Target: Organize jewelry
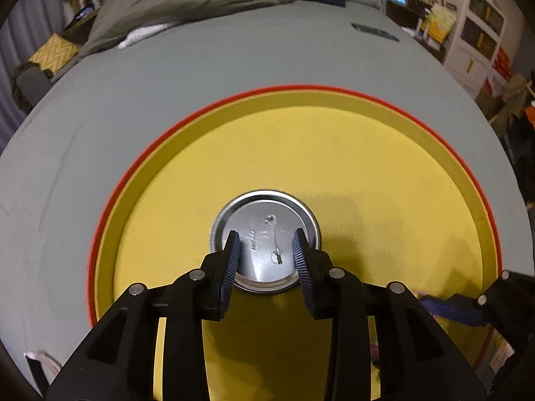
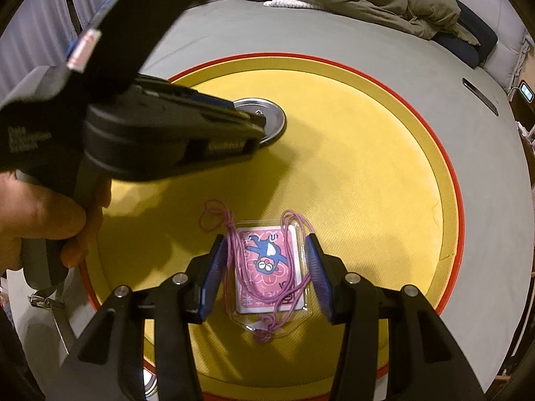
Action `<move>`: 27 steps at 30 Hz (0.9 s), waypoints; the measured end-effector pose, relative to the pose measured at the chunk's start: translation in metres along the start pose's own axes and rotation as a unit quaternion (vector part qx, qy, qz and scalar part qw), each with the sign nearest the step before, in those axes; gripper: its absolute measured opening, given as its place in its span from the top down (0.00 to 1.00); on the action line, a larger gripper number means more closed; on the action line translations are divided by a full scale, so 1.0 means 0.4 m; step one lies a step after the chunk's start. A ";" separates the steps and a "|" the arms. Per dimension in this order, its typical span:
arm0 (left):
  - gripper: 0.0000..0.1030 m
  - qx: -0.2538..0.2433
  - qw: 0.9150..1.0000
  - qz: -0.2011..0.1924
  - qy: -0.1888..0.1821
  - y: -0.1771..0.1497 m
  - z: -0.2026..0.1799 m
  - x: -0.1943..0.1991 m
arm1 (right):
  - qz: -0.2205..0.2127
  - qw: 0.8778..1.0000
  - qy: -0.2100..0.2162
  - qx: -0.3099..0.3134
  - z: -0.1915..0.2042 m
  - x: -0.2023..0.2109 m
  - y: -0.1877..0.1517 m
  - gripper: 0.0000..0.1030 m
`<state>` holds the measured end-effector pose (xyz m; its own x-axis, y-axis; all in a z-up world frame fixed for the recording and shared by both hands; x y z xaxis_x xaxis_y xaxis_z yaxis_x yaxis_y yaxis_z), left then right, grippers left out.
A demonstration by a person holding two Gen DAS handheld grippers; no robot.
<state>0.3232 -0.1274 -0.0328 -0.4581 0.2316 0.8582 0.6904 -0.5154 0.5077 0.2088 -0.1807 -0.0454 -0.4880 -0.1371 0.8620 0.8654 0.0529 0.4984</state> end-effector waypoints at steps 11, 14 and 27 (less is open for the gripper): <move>1.00 0.007 1.000 -0.012 -0.010 -0.007 0.007 0.003 | -0.002 1.000 0.004 -0.004 -0.004 0.001 -0.006 0.56; 1.00 0.013 1.000 -0.022 -0.011 -0.005 0.011 0.015 | -0.005 1.000 0.004 -0.004 -0.007 0.005 -0.005 0.56; 1.00 0.029 0.998 -0.056 -0.008 -0.029 0.022 0.147 | -0.036 0.999 0.005 -0.010 -0.015 0.094 0.024 0.56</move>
Point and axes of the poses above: each gripper's, at about its wrist camera, not at the fingertips, and x roughly against the way its jaws point, z to its left, y to its top, the point moved 2 cm from there along -x, roughly the way its jaws point, and after that the axes turned 5 degrees about -x, right-handed, at the moved point
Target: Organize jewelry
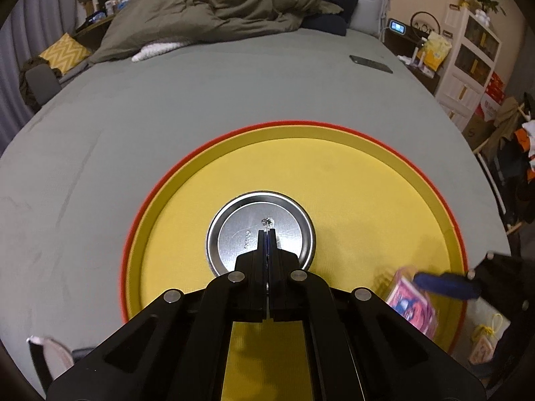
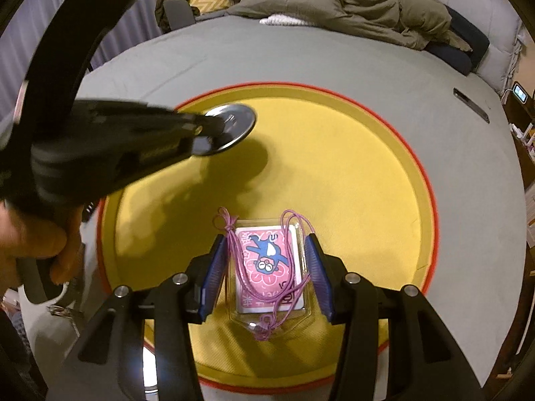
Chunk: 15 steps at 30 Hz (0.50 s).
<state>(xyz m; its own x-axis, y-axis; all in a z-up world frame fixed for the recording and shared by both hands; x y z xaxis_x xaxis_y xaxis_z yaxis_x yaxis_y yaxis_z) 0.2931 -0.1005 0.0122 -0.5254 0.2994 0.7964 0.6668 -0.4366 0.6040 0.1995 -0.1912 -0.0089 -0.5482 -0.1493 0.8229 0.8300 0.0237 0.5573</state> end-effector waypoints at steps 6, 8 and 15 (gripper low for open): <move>1.00 0.006 1.000 -0.016 0.011 -0.034 0.004 0.108 | -0.030 1.000 0.001 0.005 0.019 0.091 0.023 0.56; 1.00 0.008 1.000 -0.020 0.017 -0.049 0.005 0.143 | -0.041 0.999 0.003 0.007 0.029 0.127 0.032 0.56; 1.00 0.045 0.998 -0.022 0.044 -0.161 0.056 0.270 | -0.079 0.996 0.019 0.021 0.090 0.257 0.025 0.56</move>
Point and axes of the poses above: each gripper's, at about its wrist camera, not at the fingertips, and x roughly against the way its jaws point, z to its left, y to its top, the point moved 2 cm from there along -x, roughly the way its jaws point, and after that the axes turned 5 degrees about -x, right-handed, at the moved point
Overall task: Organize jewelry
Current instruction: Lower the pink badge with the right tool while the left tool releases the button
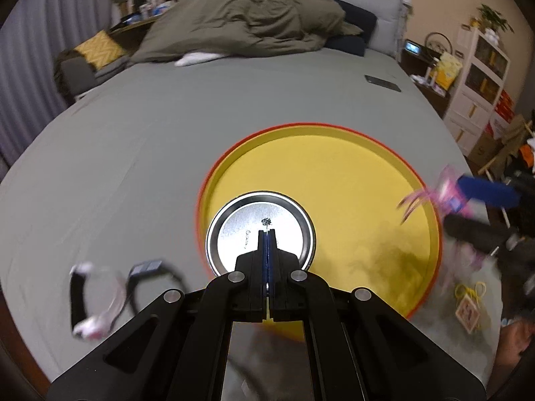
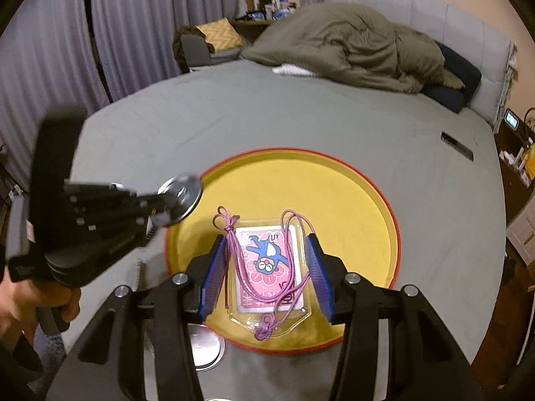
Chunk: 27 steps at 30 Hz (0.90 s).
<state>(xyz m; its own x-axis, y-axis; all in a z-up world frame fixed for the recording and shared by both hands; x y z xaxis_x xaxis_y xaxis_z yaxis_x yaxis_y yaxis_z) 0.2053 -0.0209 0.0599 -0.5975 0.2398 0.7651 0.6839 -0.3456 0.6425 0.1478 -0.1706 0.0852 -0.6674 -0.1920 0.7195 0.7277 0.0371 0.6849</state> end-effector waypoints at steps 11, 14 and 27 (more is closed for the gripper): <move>1.00 0.055 0.997 0.024 0.056 -0.226 0.140 0.112 | -0.017 0.998 0.061 0.022 0.172 0.099 -0.073 0.56; 1.00 0.067 0.995 0.034 0.063 -0.277 0.162 0.118 | -0.006 0.997 0.074 0.033 0.219 0.098 -0.118 0.56; 1.00 0.089 0.992 0.064 0.064 -0.402 0.151 0.055 | 0.086 0.991 0.077 0.063 0.345 -0.024 -0.338 0.56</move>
Point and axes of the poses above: each gripper's, at about its wrist camera, not at the fingertips, and x roughly against the way its jaws point, z to its left, y to its top, the point moved 2 cm from there along -x, roughly the way its jaws point, and after that the axes turned 5 degrees about -x, right-handed, at the moved point
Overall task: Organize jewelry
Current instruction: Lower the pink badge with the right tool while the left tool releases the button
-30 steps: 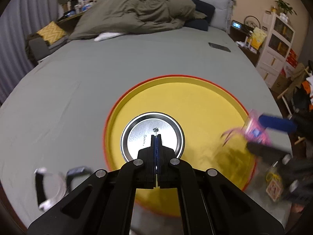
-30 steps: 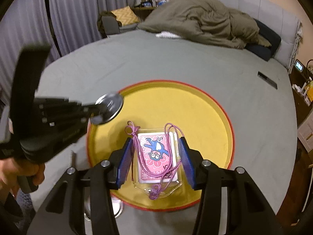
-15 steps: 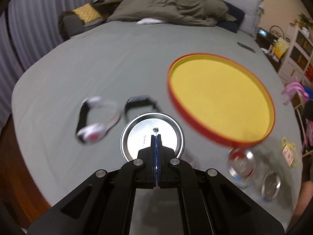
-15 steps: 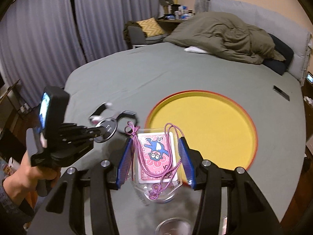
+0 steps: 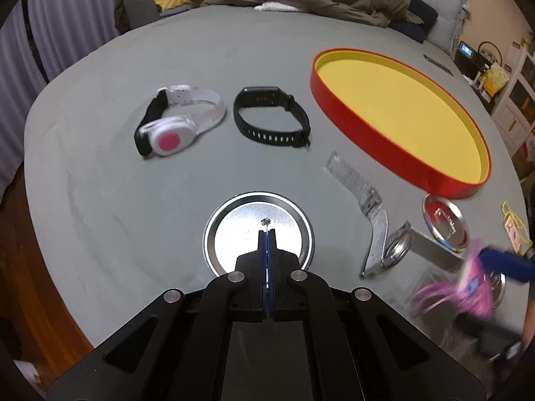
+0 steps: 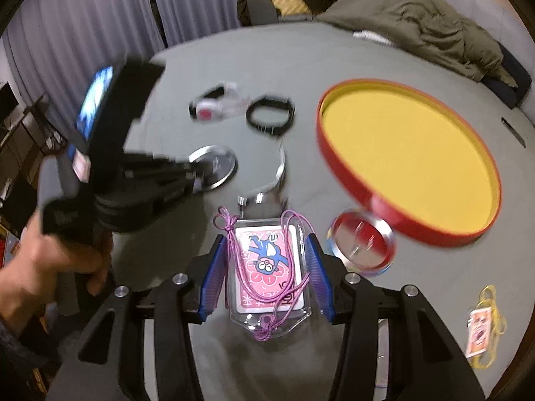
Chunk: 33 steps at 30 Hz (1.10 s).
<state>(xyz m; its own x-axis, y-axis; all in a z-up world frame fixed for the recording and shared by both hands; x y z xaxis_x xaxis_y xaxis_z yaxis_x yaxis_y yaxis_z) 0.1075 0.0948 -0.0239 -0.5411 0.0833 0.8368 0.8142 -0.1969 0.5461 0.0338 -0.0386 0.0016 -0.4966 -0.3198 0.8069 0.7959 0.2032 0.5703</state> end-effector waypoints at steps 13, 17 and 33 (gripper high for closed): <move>1.00 -0.006 1.000 -0.020 0.016 -0.022 -0.012 -0.010 | 0.042 0.999 0.008 -0.008 0.012 -0.080 -0.048 0.49; 0.99 -0.005 1.000 -0.023 0.018 -0.024 -0.013 -0.006 | 0.044 0.999 0.021 -0.013 0.012 -0.077 -0.052 0.43; 0.14 0.013 0.998 -0.052 0.044 -0.023 -0.006 0.045 | 0.025 0.998 0.041 -0.035 -0.018 -0.030 -0.060 0.28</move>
<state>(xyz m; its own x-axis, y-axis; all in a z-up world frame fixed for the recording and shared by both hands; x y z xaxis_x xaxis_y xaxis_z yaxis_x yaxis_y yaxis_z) 0.0896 0.0958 -0.0139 -0.6384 0.0151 0.7696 0.7575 -0.1656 0.6315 0.0233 -0.0465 -0.0230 -0.4278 -0.3857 0.8174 0.8430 0.1558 0.5148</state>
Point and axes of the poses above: each gripper's, at about its wrist camera, not at the fingertips, and x roughly against the way its jaws point, z to its left, y to its top, the point moved 2 cm from there along -x, roughly the way its jaws point, and after that the axes turned 5 degrees about -x, right-handed, at the moved point
